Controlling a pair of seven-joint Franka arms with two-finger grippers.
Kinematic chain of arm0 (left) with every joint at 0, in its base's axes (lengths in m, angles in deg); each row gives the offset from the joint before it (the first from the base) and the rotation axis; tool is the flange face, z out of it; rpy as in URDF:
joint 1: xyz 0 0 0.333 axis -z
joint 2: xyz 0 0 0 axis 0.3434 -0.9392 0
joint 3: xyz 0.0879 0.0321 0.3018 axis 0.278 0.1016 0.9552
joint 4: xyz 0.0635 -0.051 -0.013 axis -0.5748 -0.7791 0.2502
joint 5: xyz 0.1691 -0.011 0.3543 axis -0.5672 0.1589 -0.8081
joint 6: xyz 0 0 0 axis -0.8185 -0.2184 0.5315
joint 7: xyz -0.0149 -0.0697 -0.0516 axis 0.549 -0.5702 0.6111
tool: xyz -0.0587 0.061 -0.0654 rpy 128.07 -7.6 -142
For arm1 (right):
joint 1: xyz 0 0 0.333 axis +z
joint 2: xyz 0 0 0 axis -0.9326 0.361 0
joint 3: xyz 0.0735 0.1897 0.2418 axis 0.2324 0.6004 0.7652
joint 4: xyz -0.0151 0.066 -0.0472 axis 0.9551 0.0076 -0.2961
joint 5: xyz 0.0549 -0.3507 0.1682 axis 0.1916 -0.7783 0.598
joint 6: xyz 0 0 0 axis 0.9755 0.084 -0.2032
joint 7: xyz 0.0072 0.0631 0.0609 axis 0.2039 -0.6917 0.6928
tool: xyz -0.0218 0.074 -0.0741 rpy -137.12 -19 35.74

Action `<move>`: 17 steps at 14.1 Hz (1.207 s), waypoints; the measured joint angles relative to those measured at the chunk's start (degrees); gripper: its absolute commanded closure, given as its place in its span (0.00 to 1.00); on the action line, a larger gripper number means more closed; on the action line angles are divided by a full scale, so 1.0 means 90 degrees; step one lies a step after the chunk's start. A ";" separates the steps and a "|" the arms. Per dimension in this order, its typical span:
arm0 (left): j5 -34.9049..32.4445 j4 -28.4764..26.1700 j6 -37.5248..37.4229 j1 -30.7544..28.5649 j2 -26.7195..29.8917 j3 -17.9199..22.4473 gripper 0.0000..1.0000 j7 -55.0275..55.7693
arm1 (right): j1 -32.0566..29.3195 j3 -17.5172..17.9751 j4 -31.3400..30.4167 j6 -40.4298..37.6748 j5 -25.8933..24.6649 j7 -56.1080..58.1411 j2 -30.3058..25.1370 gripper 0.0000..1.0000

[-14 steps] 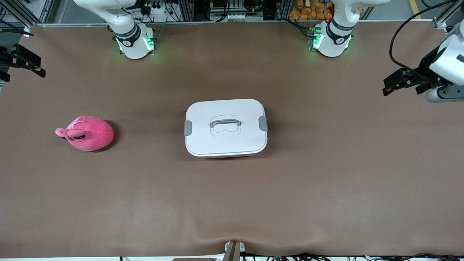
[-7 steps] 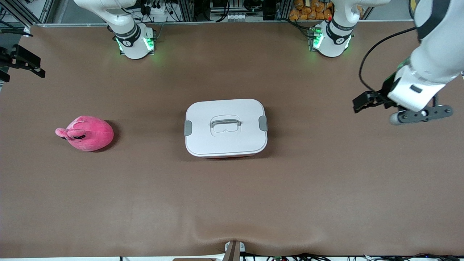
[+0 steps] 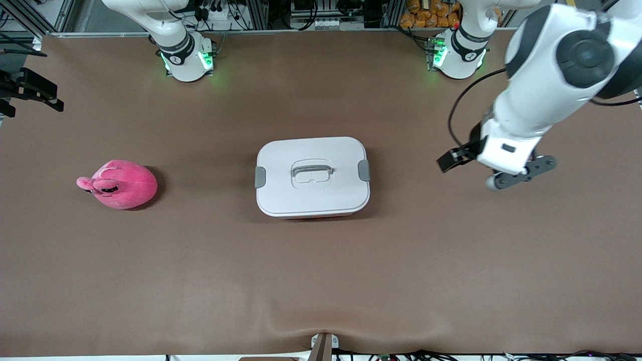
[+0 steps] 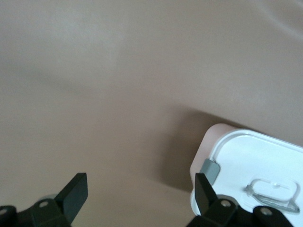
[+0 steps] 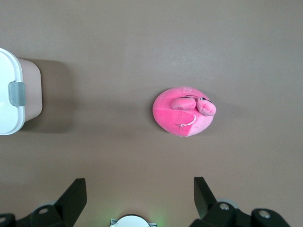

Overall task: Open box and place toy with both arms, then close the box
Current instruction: 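Lower the left gripper onto the lid handle and close it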

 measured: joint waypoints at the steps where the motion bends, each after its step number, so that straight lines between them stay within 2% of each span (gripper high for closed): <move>1: 0.0000 0.0000 0.0131 0.0187 -0.0119 -0.0006 0.00 0.0419 | -0.0017 0.0000 0.0000 0.0001 0.0000 0.0000 0.0007 0.00; 5: 0.0000 0.0044 0.0915 0.0795 -0.0560 -0.0022 0.00 0.2163 | -0.0033 0.0000 0.0003 0.0001 0.0000 0.0000 0.0012 0.00; 10: 0.0000 0.0395 0.1267 0.1435 -0.1145 -0.0030 0.00 0.3917 | -0.0073 0.0000 0.0003 0.0001 0.0000 0.0000 0.0026 0.00; 17: 0.0000 0.0499 0.1922 0.2328 -0.1734 -0.0023 0.00 0.6266 | -0.0081 0.0000 0.0003 0.0001 0.0000 0.0000 0.0060 0.00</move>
